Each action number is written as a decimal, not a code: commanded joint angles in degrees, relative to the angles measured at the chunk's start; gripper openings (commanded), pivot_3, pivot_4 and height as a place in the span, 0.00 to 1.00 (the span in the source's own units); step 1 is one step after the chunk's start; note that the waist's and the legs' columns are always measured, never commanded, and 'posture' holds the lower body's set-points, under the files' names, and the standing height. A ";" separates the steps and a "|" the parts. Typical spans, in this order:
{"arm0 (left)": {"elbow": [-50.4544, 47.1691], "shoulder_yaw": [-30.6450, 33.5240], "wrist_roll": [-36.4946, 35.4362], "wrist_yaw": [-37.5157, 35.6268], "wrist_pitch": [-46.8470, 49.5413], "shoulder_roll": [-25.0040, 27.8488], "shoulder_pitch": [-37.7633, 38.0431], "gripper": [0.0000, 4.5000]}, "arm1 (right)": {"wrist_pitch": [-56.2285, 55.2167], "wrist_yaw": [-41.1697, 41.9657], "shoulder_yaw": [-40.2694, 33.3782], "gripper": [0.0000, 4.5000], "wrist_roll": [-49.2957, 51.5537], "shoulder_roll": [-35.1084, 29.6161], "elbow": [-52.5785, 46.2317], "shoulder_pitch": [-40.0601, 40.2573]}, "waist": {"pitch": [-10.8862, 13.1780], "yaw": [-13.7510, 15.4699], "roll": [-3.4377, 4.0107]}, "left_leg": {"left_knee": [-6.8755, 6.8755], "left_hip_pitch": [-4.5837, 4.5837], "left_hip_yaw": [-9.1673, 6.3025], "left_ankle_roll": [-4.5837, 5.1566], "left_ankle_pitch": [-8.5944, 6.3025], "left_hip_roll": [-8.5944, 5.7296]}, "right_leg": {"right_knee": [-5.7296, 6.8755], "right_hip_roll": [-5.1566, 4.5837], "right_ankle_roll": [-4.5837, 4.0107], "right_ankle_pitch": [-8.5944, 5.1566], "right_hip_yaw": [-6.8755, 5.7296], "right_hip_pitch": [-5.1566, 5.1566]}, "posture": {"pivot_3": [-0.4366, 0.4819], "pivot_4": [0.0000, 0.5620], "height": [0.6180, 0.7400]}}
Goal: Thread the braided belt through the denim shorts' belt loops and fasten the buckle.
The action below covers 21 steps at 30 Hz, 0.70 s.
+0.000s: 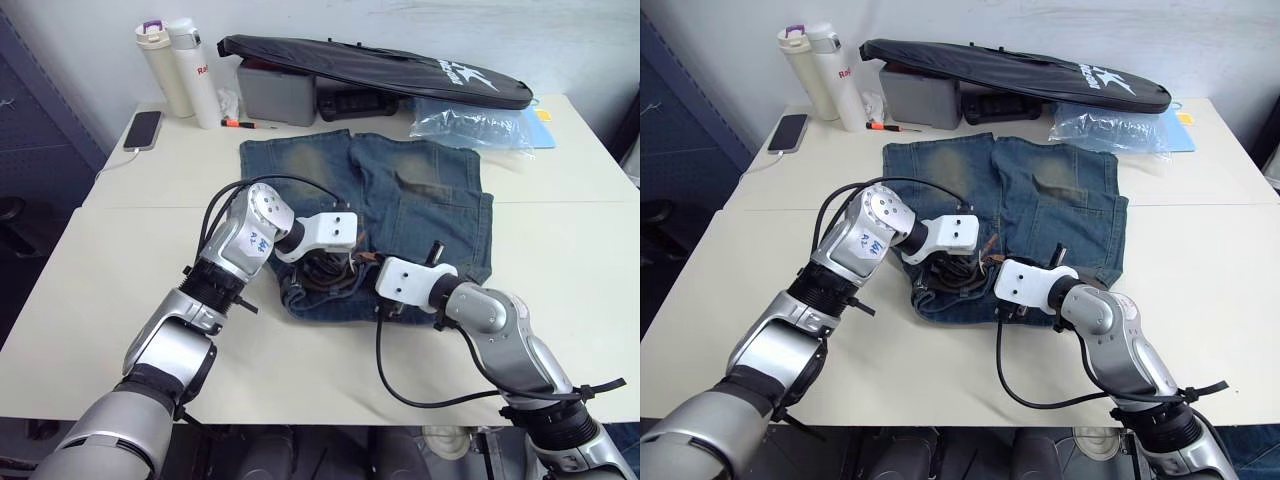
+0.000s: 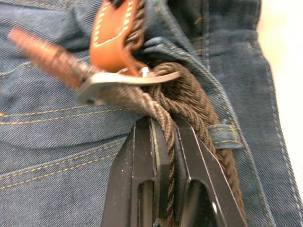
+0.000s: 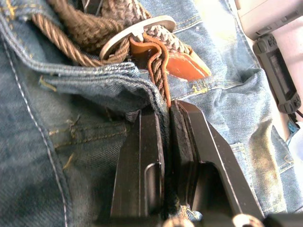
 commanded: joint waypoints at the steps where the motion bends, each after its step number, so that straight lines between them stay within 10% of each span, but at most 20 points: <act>1: -3.04 -0.85 -3.57 0.92 -3.17 -3.31 -1.42 0.00 | -1.41 0.30 1.29 0.01 1.46 1.45 -1.70 -1.13 | 0.00 0.01 0.00 | 0.00 0.00 0.00 0.00 0.00 0.00 | 0.00 0.00 0.00 0.00 0.00 0.00 | 0.48 0.27 1.00; 21: 12.77 -1.76 0.48 11.48 -17.25 -4.57 -10.38 0.00 | -2.09 1.68 2.49 0.01 1.71 1.55 -2.32 -0.61 | 0.01 -0.01 -0.02 | 0.02 0.00 0.03 0.02 -0.01 0.00 | 0.00 0.00 0.00 0.00 0.02 -0.01 | 0.48 0.27 1.00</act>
